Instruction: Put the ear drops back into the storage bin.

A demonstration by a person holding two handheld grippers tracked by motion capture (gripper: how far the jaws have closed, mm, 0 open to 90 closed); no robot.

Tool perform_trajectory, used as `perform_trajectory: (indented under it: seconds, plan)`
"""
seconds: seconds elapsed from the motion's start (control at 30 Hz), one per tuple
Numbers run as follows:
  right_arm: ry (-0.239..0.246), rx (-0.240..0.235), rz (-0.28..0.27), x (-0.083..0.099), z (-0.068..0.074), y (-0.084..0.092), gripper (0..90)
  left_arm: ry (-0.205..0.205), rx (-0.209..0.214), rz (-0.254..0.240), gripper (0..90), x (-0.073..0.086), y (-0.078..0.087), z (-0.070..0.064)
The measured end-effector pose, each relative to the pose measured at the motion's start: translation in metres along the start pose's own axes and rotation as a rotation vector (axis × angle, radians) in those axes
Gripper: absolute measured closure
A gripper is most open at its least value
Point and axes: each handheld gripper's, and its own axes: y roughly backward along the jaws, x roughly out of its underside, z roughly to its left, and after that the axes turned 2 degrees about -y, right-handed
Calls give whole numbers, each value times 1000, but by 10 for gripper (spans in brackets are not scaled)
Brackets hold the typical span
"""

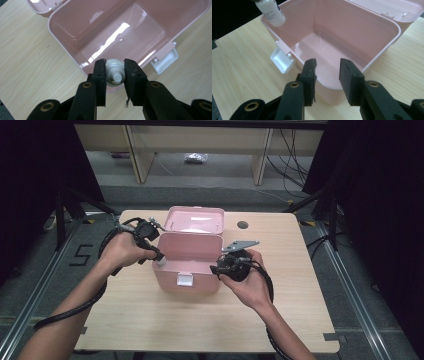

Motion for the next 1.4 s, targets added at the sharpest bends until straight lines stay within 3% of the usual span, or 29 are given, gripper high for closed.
perform_trajectory:
  seconds: [0.03,0.27,0.3,0.4,0.77,0.83,1.4]
  plan:
    - [-7,-1,-7,0,1,-1,670,17,-3,-16,715,0,-2,-1]
    - [-4,-4,-10,1,1,-1,673,-1,-2,4,715,0,-6,0]
    - [11,3,-18,2,0,-2,673,17,-5,-4,716,0,-8,-1]
    - [-7,-2,6,2,1,-1,672,4,-1,12,716,0,-10,0]
    - [-3,0,-7,3,0,-2,670,4,-5,29,716,-1,-16,3]
    - [34,-6,-13,2,-2,-3,670,1,-6,35,716,0,-17,4]
    - [25,4,-13,4,-1,-2,669,13,-1,51,715,1,-28,3]
